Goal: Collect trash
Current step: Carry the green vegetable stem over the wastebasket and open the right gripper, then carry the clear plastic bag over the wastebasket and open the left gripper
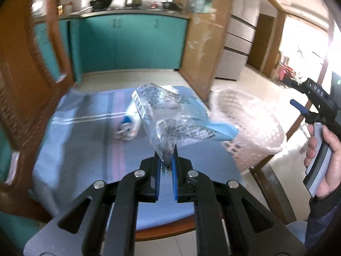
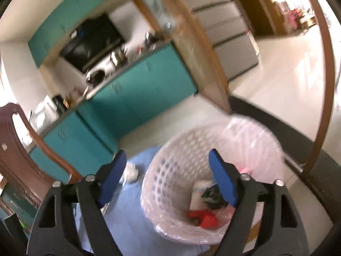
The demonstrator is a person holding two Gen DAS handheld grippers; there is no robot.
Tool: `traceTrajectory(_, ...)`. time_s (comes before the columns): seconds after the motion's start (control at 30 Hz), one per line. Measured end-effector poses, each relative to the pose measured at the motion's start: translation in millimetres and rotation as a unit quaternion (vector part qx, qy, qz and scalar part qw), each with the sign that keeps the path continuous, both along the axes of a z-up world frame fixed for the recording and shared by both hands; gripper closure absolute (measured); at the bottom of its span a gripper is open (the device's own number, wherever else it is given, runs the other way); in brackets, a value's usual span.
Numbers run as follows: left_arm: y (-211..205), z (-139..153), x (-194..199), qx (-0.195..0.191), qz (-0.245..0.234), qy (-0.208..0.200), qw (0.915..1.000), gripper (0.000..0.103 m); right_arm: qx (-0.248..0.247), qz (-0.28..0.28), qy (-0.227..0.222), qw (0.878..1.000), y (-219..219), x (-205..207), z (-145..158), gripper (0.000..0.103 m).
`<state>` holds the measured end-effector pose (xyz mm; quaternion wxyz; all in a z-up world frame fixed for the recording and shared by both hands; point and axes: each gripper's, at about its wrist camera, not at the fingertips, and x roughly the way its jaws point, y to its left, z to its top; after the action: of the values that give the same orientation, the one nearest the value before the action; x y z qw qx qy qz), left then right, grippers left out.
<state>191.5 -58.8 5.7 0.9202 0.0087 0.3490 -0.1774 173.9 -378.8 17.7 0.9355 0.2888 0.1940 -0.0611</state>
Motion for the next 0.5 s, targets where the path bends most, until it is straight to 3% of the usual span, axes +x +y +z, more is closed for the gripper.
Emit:
traceTrajectory(0.23, -118.2, 32.1, 29.9, -0.024, -0.1, -0.007, 0.9947, 0.093, -0.027, -0.083, -0.055, 0.995, -10.8, -38.0, 16.3, 0.024)
traceTrajectory(0.3, -150.8, 42.8, 38.9, -0.033, -0.125, -0.014, 0.9915, 0.087, -0.033, -0.107, -0.071, 0.991, -14.6, -47.8, 19.0, 0.024)
traceTrajectory(0.33, -168.4, 45.5, 46.5, -0.038, -0.134, -0.013, 0.9902, 0.081, -0.033, -0.115, -0.075, 0.99, -17.8, -50.2, 19.1, 0.024)
traceTrajectory(0.37, -184.3, 44.3, 56.7, -0.038, -0.137, -0.005, 0.9898, 0.065, -0.031, -0.117, -0.075, 0.99, -20.5, -50.1, 17.3, 0.024)
traceTrajectory(0.4, -191.1, 41.0, 61.8, -0.034, -0.135, -0.001, 0.9903, 0.037, -0.03, -0.118, -0.075, 0.99, -22.9, -50.4, 16.9, 0.024)
traceTrajectory(0.43, -198.3, 34.2, 70.3, -0.022, -0.119, 0.003, 0.9927, 0.026, -0.029, -0.119, -0.075, 0.99, -24.8, -51.6, 16.2, 0.024)
traceTrajectory(0.47, -199.8, 27.5, 75.3, -0.009, -0.101, 0.004, 0.9949, 0.02, -0.026, -0.12, -0.073, 0.99, -27.0, -50.7, 14.8, 0.024)
traceTrajectory(0.5, -195.9, 19.8, 79.1, 0.002, -0.086, 0.013, 0.9962, 0.02, -0.024, -0.116, -0.07, 0.99, -26.8, -48.6, 13.5, 0.024)
